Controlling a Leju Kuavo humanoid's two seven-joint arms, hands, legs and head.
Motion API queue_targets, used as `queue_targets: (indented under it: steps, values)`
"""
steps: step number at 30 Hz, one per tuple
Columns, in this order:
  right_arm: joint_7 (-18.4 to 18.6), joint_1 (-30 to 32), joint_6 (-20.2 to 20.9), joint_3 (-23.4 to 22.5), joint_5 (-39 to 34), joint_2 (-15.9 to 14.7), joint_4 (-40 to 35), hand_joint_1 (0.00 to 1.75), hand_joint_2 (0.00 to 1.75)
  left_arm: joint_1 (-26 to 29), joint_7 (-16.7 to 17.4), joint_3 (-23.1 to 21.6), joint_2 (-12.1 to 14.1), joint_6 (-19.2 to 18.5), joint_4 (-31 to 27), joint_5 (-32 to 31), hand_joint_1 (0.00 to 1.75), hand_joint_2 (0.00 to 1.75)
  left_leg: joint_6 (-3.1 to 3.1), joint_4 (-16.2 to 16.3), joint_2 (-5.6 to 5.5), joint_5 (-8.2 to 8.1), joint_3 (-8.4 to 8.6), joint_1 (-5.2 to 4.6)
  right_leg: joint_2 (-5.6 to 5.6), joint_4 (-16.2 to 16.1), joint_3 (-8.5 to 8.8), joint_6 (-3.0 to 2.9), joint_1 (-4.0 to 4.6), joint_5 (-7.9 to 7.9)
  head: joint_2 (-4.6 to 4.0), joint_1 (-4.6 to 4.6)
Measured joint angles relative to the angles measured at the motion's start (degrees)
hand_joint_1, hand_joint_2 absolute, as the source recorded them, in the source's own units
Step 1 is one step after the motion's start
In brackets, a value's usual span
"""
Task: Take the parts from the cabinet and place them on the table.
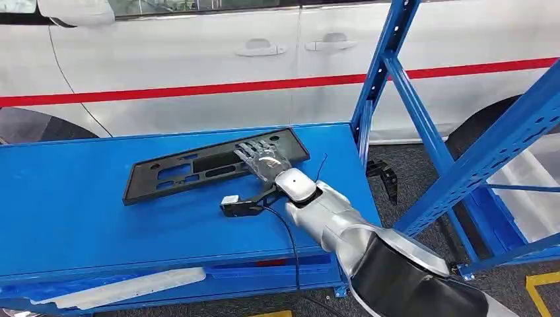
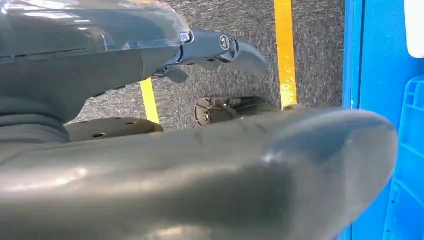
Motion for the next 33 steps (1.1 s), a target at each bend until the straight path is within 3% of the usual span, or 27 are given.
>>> queue_targets:
  steps: [15,16,17,33]
  values:
    - [0.13,0.56,-0.48,0.0,0.83,-0.09,-0.11,0.0,1.75,0.21,-0.18,-0.02,-0.09,0.02,0.0,0.72,0.0,0.0,0.0,0.0,0.0,0.0,0.03,0.0,0.0,0.0,0.06,0.0,0.0,0.0,0.0,0.0]
    - [0.06,0.57,-0.35,0.0,0.81,-0.09,-0.11,0.58,1.75,0.28,-0.26,0.0,-0.07,0.04,0.0,0.85,0.0,0.0,0.0,0.0,0.0,0.0,0.03,0.0,0.0,0.0,0.06,0.0,0.0,0.0,0.0,0.0]
    - [-0.05,0.57,-0.26,0.0,0.79,-0.07,-0.11,1.73,1.75,0.35,-0.39,0.02,-0.07,0.04,0.0,0.9,0.0,0.0,0.0,0.0,0.0,0.0,0.04,0.0,0.0,0.0,0.06,0.0,0.0,0.0,0.0,0.0]
    - [-0.39,1.47,-0.87,0.0,1.44,-0.09,-0.31,1.75,1.75,0.64,-0.33,0.11,-0.11,-0.15,0.0,0.94,0.0,0.0,0.0,0.0,-0.01,-0.01,0.08,0.0,-0.03,0.0,0.05,-0.01,0.0,-0.04,0.0,0.0]
